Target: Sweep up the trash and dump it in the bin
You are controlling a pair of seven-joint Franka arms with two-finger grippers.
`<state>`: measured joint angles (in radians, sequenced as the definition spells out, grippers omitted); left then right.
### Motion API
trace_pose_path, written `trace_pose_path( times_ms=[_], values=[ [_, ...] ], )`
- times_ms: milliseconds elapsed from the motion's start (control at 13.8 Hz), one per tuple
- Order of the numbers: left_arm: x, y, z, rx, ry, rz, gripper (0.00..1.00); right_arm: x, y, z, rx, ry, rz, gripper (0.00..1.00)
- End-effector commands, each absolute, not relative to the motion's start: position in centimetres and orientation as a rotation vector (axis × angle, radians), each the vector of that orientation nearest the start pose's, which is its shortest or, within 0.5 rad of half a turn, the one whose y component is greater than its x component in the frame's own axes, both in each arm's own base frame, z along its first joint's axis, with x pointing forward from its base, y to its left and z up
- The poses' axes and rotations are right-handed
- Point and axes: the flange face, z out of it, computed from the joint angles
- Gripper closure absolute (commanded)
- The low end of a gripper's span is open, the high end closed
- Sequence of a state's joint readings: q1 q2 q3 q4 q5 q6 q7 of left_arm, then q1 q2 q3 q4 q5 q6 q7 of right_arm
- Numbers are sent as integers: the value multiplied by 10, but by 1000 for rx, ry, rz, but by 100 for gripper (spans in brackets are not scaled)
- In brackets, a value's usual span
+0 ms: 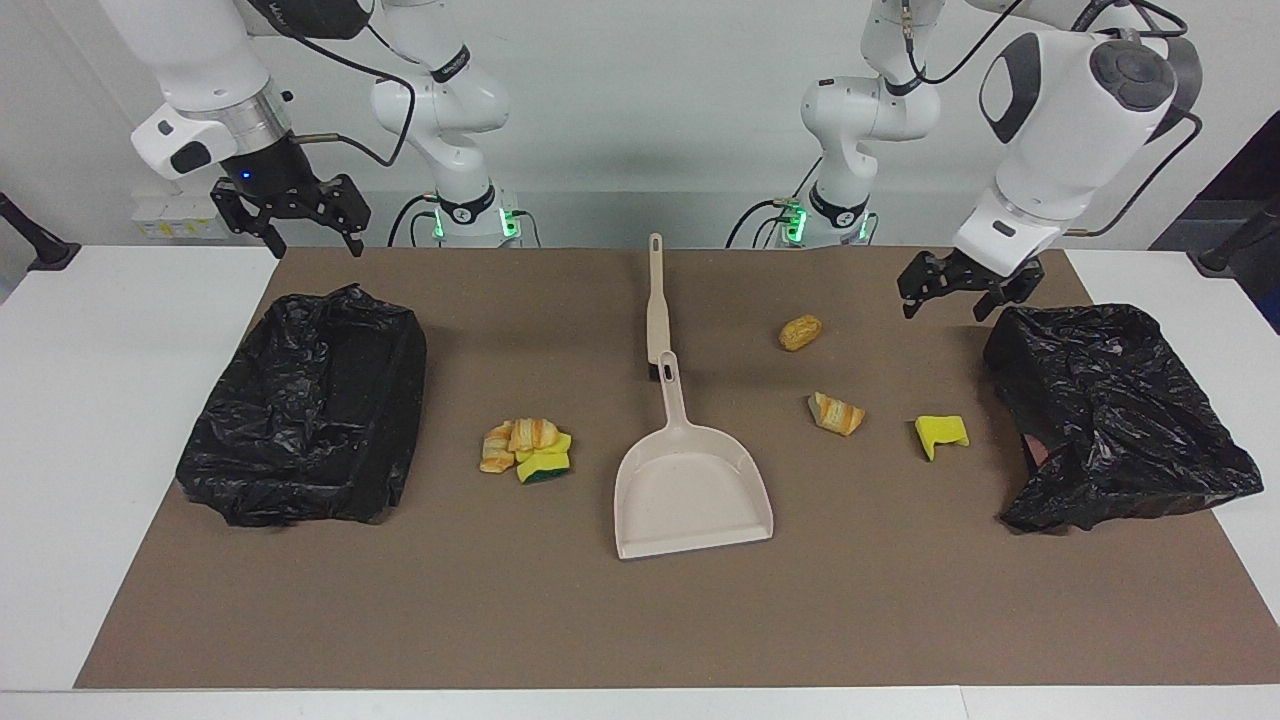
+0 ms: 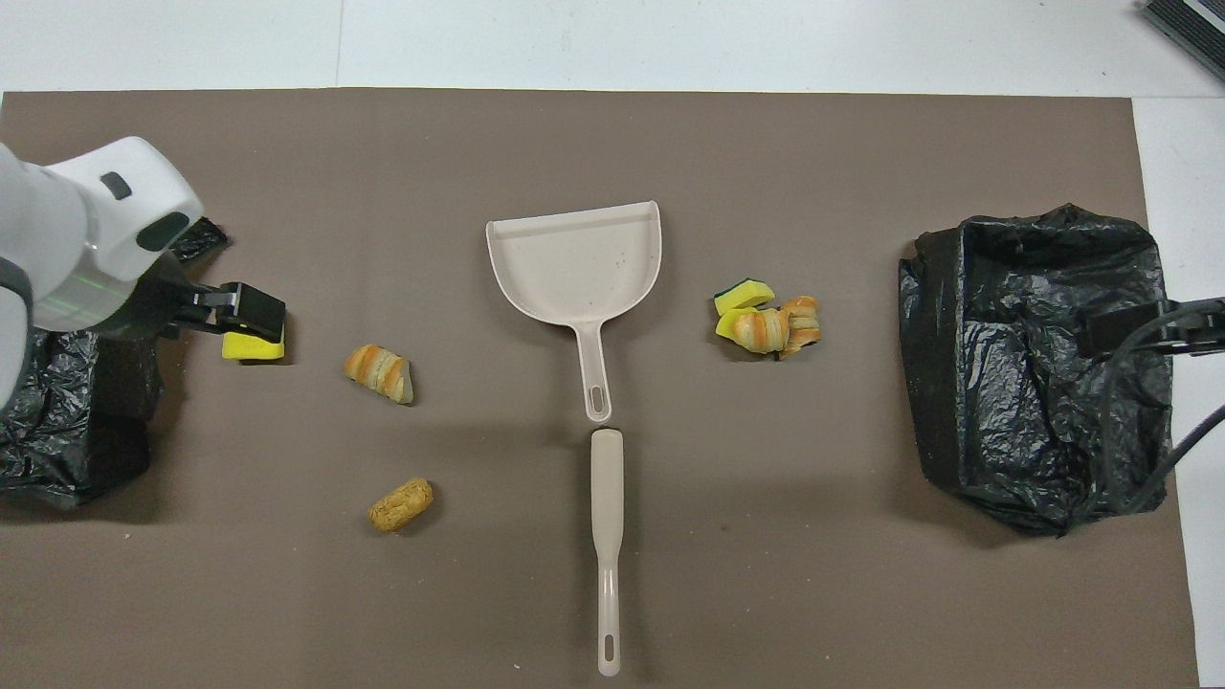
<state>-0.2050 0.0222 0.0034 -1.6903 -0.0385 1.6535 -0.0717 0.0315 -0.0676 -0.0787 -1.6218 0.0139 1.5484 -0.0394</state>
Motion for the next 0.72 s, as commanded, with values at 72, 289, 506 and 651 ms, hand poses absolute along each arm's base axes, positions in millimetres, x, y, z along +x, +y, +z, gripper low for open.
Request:
trace_pose_path(
  times_ms=[72,289,506,651],
  values=[
    [499,-185,556,-3161,245,53,0,530,-25,639,-3103,22,17,0],
    [466,-239,543,-3150,277,74,0,530,-25,639,-3103,22,17,0],
    [424,-299,516,-3138,315,86,0,530,-25,639,-3103,19,17,0],
    [401,-327,496,-3150,322,49,0,530,-24,639,-3103,19,17,0]
  ],
)
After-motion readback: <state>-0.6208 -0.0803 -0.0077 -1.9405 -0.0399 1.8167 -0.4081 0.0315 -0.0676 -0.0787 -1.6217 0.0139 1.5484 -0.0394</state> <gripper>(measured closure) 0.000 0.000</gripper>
